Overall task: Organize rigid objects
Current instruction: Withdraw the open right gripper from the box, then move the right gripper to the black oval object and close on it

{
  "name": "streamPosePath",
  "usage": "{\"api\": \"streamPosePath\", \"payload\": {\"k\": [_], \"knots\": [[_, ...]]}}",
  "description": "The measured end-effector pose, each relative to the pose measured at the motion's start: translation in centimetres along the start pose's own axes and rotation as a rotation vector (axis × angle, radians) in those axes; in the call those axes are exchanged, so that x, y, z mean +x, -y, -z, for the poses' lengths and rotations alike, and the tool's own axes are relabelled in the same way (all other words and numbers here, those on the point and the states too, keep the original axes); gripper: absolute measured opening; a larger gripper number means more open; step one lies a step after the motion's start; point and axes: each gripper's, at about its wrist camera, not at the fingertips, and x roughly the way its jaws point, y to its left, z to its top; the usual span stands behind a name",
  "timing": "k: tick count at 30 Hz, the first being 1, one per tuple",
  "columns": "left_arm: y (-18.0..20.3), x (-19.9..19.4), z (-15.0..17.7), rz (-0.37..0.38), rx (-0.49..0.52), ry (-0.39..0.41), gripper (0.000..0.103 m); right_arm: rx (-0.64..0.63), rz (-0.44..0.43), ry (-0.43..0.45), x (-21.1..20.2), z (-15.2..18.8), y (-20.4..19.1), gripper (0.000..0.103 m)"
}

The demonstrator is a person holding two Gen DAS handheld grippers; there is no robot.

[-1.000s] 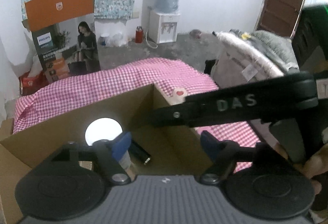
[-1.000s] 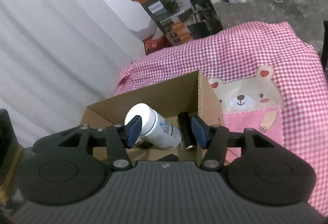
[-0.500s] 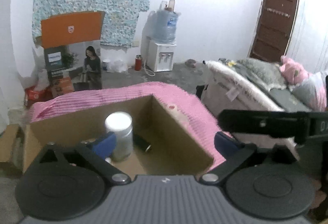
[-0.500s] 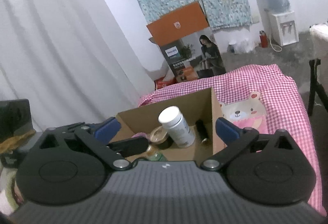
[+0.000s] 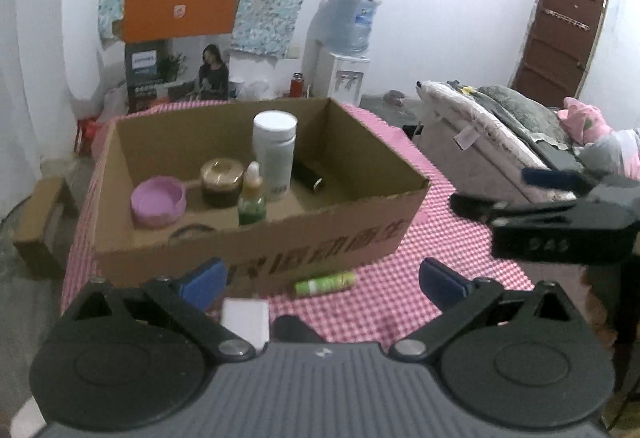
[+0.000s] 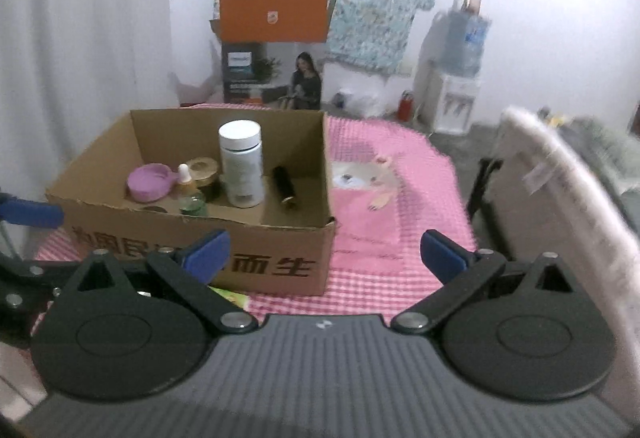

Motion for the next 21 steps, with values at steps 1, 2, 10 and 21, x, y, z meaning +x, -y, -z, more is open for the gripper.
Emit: {"api": "streamPosePath", "payload": {"k": [1,2,10,21], "knots": [[-0.2,0.0,0.3,-0.005,-0.007,-0.002,0.103,-0.011,0.010,0.015,-0.4,0.0,-0.2,0.102],[-0.5,0.0,0.6,-0.009,-0.014,-0.003,0.103,-0.013,0.014,0.029,-0.6,0.1,-0.2,0.102],[-1.8,0.0,3.2,-0.014,-0.027,-0.011,0.103,0.138,-0.149,0.081,-2.1,1.3,2.1,0.102],[-1.6,2.3,6.3,-0.049,0.036,-0.055,0.103,0.204,-0.386,-0.070,2.1,4.4,-0.6,0.102]]}}
